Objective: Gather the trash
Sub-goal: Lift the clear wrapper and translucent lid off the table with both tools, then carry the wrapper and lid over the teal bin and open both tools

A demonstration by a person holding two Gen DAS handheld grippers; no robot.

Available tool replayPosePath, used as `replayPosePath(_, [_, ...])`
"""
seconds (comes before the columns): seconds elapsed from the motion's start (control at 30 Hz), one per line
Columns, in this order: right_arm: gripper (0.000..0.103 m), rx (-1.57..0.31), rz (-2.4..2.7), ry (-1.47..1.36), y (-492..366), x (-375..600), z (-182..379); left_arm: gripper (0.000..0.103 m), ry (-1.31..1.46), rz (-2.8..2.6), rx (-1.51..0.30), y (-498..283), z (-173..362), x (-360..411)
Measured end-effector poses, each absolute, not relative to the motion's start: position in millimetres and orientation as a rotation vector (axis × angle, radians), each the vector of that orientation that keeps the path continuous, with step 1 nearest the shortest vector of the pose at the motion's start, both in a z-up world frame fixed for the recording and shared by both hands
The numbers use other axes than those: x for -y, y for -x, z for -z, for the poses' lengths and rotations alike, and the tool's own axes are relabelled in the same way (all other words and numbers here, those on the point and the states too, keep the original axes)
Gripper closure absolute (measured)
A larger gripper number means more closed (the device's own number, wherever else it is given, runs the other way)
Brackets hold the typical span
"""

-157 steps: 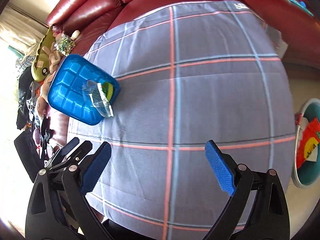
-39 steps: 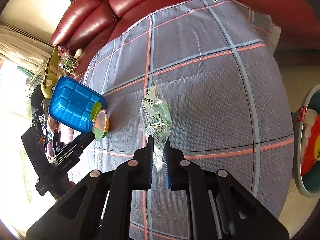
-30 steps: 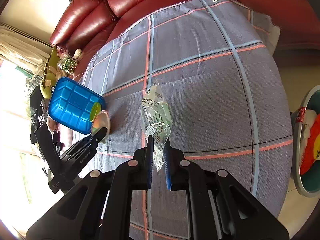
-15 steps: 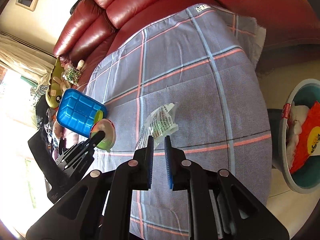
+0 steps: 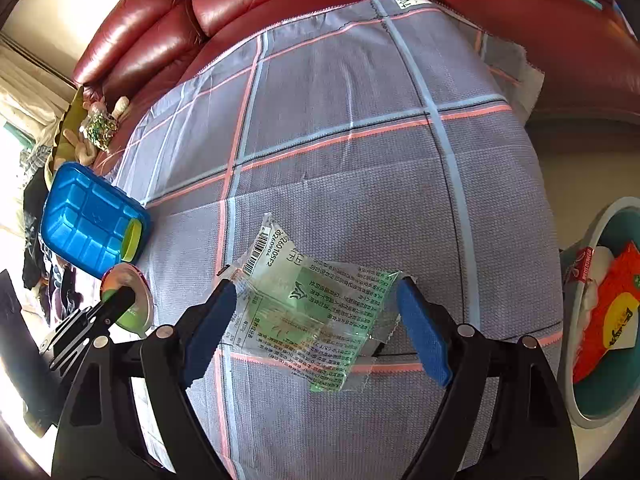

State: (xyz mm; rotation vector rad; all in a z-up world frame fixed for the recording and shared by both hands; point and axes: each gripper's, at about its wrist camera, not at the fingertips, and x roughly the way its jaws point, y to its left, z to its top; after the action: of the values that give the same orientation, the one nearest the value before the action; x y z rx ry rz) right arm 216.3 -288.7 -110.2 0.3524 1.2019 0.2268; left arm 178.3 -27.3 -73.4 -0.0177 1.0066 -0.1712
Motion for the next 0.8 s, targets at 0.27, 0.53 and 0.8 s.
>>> replayPosePath(0.27, [0.021, -1.193, -0.204, -0.230, -213.8, 256.3, 112.3, 0.096, 0.054, 0.183, -1.012, -182.8, 81.6, 18.5])
replayPosePath(0.53, [0.034, -1.210, -0.264, -0.291, -201.5, 254.8, 104.9, 0.096, 0.067, 0.204, -1.015, -183.4, 83.7, 21.5])
replayPosePath(0.8, [0.034, -1.101, -0.187, -0.397, -177.3, 333.0, 59.4, 0.096, 0.007, 0.279, -0.988, -177.2, 64.7, 62.6])
